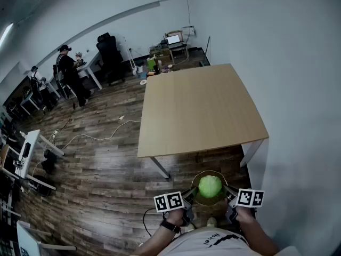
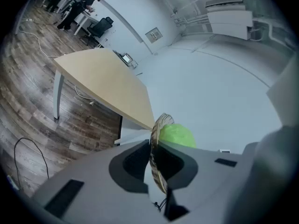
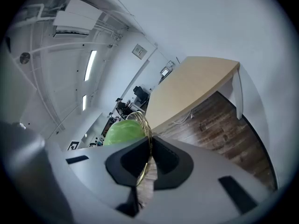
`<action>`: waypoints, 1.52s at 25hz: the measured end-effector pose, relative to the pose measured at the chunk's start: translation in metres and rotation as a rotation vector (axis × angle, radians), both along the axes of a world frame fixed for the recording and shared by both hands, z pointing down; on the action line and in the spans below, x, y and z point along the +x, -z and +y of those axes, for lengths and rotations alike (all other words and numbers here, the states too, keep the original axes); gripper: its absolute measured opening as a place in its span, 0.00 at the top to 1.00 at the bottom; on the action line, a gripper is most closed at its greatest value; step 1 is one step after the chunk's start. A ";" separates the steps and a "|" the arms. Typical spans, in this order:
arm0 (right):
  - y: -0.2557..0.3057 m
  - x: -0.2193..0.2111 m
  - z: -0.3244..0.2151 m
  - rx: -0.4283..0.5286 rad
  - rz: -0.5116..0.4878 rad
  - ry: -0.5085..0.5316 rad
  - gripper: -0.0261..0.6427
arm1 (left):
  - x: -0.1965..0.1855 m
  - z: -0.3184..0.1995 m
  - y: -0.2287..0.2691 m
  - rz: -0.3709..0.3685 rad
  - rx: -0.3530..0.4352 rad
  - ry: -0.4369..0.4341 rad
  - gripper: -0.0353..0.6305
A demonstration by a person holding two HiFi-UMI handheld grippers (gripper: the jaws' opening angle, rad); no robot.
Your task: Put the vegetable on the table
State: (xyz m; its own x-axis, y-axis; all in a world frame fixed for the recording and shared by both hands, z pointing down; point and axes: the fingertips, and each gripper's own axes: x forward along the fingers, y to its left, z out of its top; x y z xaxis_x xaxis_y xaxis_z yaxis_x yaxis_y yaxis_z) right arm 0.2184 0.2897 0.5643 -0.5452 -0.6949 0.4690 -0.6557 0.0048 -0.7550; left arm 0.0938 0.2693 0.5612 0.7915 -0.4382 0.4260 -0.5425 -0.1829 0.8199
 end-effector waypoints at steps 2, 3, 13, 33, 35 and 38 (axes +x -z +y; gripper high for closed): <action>0.001 0.001 0.001 0.001 0.001 0.002 0.92 | 0.002 0.001 0.001 0.000 0.003 0.001 0.89; 0.001 0.002 0.001 0.001 0.001 0.002 0.92 | 0.002 0.001 0.001 0.000 0.004 0.003 0.89; -0.003 0.015 0.001 -0.006 -0.017 0.020 0.92 | 0.014 0.004 -0.001 -0.012 0.002 0.027 0.89; -0.025 -0.025 -0.061 -0.011 -0.017 0.151 0.92 | -0.028 -0.044 -0.026 -0.030 -0.028 0.177 0.89; -0.028 -0.033 -0.080 -0.017 -0.014 0.150 0.92 | -0.036 -0.063 -0.030 -0.026 -0.035 0.177 0.89; -0.031 -0.047 -0.114 -0.024 -0.004 0.144 0.92 | -0.049 -0.098 -0.033 -0.027 -0.034 0.169 0.89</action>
